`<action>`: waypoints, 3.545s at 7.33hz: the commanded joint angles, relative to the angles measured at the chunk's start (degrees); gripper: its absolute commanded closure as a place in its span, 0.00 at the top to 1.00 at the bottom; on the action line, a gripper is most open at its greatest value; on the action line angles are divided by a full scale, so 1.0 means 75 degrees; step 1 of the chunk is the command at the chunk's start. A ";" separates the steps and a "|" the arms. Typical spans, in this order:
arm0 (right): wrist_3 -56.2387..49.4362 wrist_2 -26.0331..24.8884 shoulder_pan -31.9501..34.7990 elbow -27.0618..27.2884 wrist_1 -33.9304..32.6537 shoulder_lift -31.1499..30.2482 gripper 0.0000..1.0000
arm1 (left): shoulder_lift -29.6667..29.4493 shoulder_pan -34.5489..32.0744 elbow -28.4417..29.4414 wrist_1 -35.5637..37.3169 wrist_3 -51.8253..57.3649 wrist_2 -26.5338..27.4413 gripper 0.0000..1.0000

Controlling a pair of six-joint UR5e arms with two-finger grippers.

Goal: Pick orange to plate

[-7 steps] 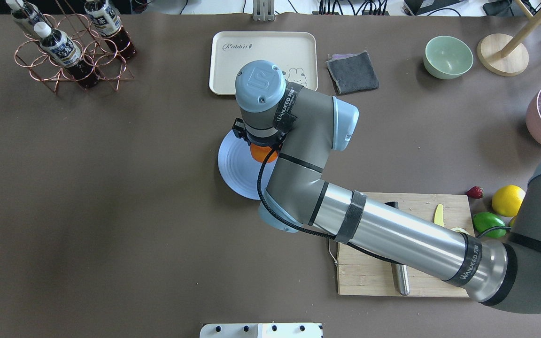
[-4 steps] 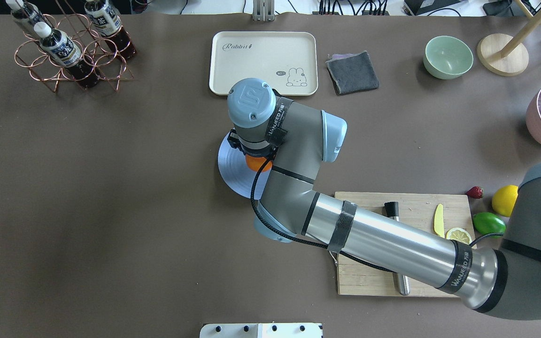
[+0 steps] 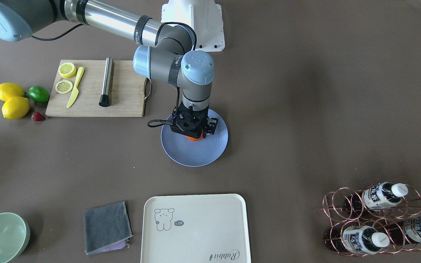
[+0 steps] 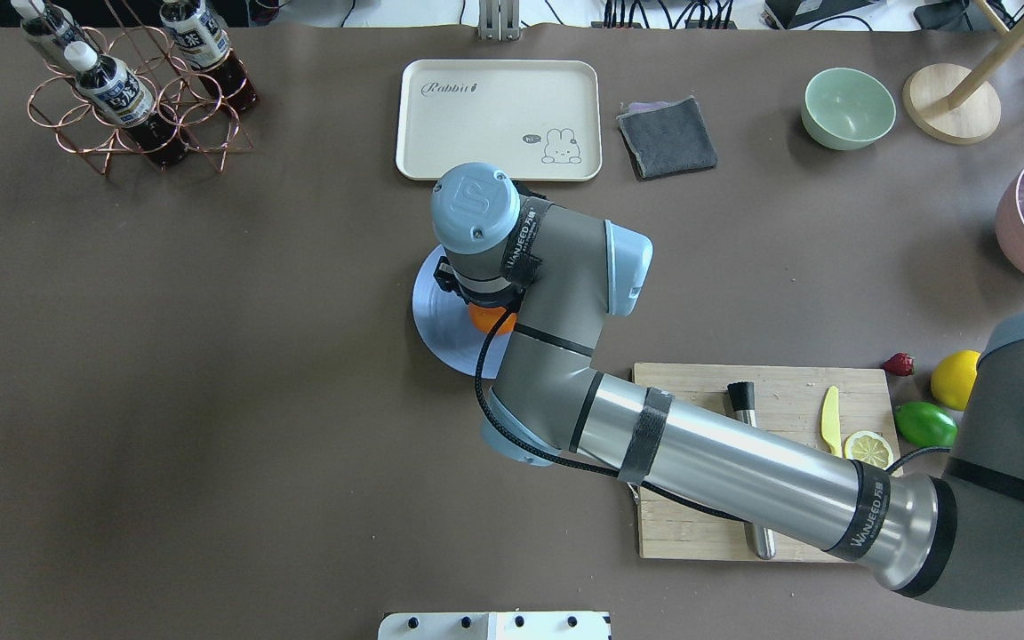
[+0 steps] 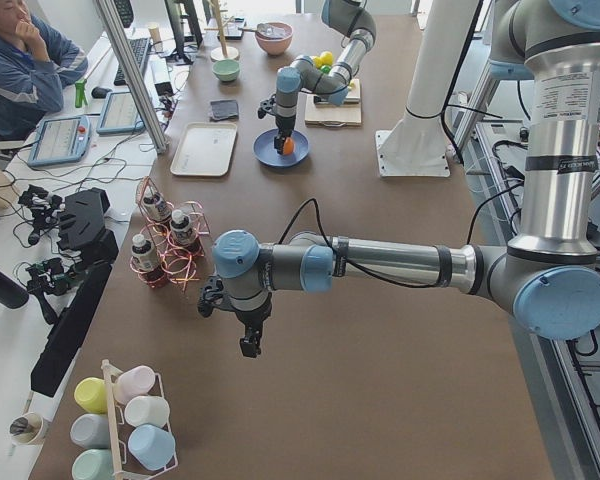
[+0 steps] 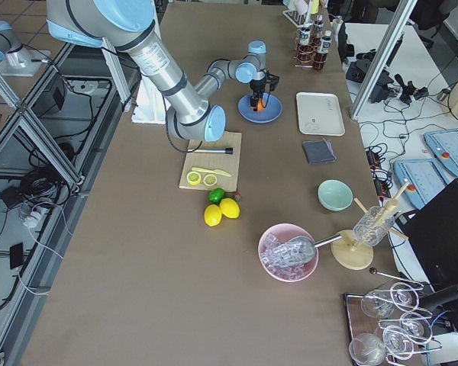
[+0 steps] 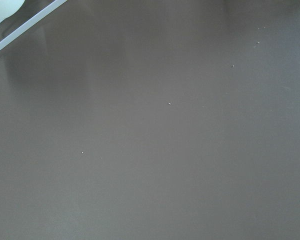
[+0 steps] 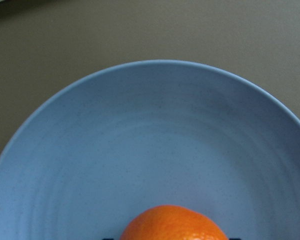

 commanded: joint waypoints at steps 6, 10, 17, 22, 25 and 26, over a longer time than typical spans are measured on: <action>-0.3872 0.2092 0.3034 0.1414 -0.0653 -0.1612 1.00 | 0.0207 0.0000 0.0029 0.0005 0.0023 0.0003 1.00; -0.9473 0.3324 0.5800 0.2451 -0.0596 -0.4859 1.00 | 0.0302 0.0000 0.0017 0.0005 0.0023 0.0003 1.00; -1.2827 0.3491 0.8186 0.2369 -0.0596 -0.7325 1.00 | 0.0290 -0.0012 0.0005 0.0005 0.0023 0.0003 1.00; -1.2768 0.3502 0.8186 0.2380 -0.0596 -0.7420 1.00 | 0.0196 -0.0023 0.0017 -0.0053 -0.0024 0.0061 1.00; -1.2768 0.3502 0.8186 0.2369 -0.0596 -0.7420 1.00 | 0.0184 -0.0023 0.0005 -0.0053 -0.0035 0.0050 1.00; -1.2768 0.3502 0.8186 0.2369 -0.0596 -0.7432 1.00 | 0.0173 -0.0023 0.0005 -0.0053 -0.0035 0.0050 1.00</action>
